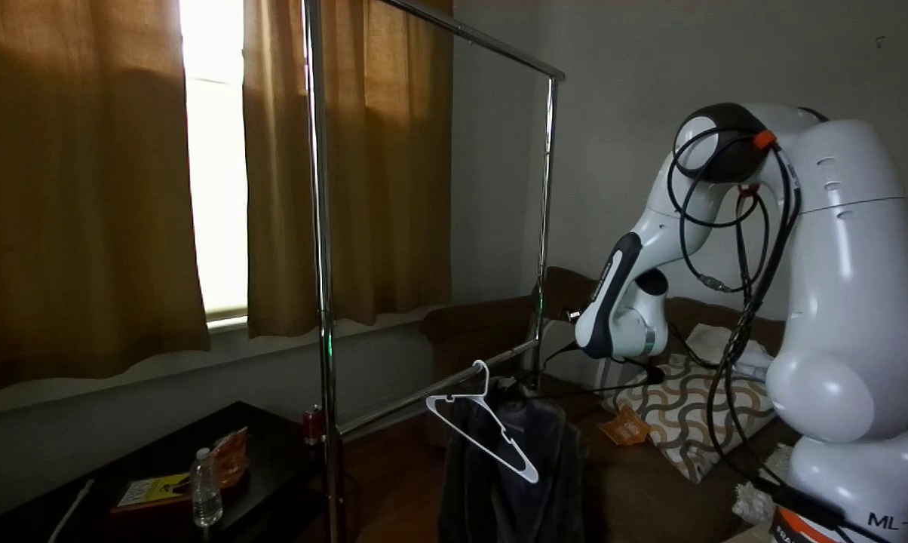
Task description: Put the black hanger on the bottom railing
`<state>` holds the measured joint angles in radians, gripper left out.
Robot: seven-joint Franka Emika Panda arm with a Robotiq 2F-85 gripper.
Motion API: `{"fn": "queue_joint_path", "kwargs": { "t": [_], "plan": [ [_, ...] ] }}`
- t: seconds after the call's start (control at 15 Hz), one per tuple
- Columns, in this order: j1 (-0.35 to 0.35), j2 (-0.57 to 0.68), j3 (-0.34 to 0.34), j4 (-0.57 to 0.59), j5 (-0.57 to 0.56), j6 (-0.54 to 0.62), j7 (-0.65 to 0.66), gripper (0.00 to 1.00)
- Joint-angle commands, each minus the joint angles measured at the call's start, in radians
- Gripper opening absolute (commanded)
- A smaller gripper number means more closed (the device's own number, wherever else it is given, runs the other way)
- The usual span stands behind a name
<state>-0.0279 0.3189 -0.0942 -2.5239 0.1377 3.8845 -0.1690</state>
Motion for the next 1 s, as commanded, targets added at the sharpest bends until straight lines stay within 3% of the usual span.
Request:
{"fn": "queue_joint_path", "kwargs": {
  "t": [0.0,0.33,0.4,0.67,0.93],
  "plan": [
    [0.024,0.021,-0.013,0.022,0.04,0.003,-0.007,0.09],
    [0.041,0.068,-0.022,0.063,0.078,0.018,-0.01,0.09],
    [0.034,0.055,-0.004,0.056,0.046,0.027,0.018,0.02],
    [0.038,-0.019,0.071,0.02,-0.054,0.028,0.123,0.02],
    [0.108,-0.043,0.084,-0.008,0.056,-0.003,0.061,0.02]
  ]
}}
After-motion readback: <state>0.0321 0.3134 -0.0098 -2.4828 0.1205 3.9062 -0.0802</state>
